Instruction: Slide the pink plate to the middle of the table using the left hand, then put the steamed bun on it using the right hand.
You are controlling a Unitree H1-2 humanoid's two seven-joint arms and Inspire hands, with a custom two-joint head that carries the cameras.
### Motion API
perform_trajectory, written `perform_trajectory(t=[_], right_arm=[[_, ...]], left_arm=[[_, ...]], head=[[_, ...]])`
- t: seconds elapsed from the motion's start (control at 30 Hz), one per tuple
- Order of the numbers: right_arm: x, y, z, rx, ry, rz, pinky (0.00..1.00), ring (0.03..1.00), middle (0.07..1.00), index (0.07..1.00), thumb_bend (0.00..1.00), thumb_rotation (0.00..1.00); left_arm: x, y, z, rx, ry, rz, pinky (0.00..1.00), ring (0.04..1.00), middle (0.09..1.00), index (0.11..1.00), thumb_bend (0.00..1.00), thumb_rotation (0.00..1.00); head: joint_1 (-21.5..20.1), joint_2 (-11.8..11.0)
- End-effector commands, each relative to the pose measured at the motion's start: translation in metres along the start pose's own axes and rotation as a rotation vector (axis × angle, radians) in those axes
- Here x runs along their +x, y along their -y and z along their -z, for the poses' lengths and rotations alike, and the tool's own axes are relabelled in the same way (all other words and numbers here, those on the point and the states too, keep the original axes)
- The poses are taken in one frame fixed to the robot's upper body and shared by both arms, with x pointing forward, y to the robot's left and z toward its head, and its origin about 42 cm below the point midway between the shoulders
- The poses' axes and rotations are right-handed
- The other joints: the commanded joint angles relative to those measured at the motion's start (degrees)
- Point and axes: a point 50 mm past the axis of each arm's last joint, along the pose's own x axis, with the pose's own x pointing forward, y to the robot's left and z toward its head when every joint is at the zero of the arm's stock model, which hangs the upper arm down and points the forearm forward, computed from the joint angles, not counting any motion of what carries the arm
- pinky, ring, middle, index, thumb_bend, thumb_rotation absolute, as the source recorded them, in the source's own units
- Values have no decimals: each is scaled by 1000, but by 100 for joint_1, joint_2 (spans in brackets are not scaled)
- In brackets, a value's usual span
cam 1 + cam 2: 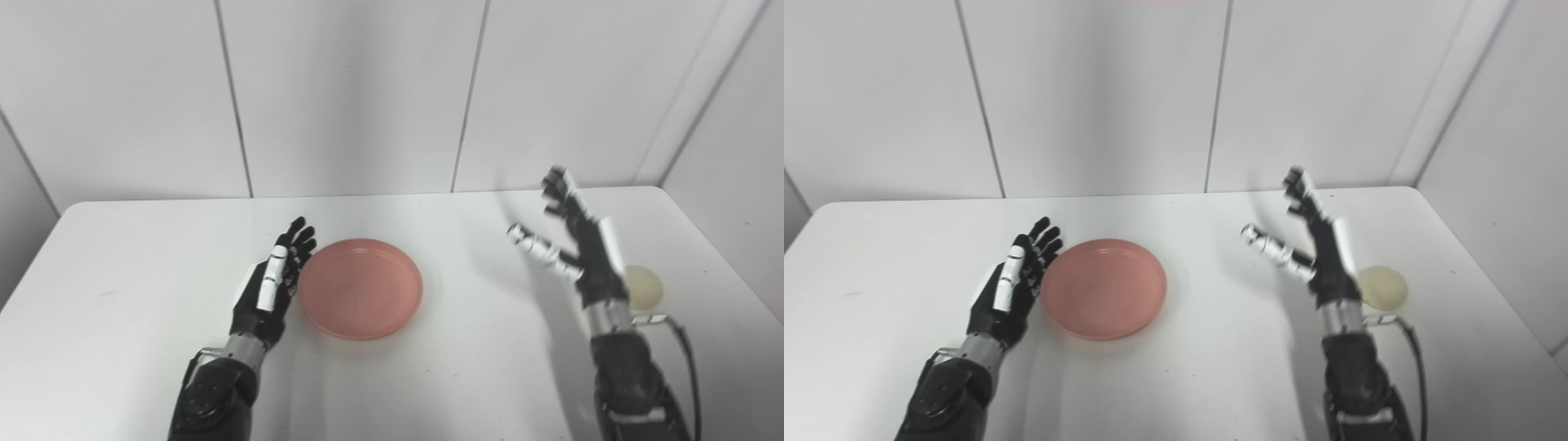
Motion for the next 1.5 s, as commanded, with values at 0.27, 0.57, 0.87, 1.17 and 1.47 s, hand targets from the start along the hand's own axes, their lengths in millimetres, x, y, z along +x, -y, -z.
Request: perform_trajectory(t=[0.27,0.57,0.87,1.17,1.47], right_arm=[[13,52,-52,-426,-71,86,824,876,885,941,770,487],[13,82,-45,-610,-215,47,684,867,945,961,852,491],[10,109,-25,-800,-419,9,794,921,953,960,904,417],[11,115,2,-854,-560,-4,786,914,934,929,916,389],[13,101,26,-855,-586,-47,730,887,919,905,932,366]], left_arm=[[-16,-13,6,-11,-24,22,994,979,967,941,442,1000],[-18,-18,2,-28,-10,2,1000,997,985,956,420,1000],[-18,-21,4,-48,1,-2,1000,995,989,966,408,1000],[-19,-20,4,-62,-6,-8,1000,991,984,957,396,1000],[-20,-17,1,-48,-6,-3,1000,987,981,951,396,1000]], head=[[-926,-96],[-1145,-105],[-1201,-99],[-1212,-66],[-1164,-40]])
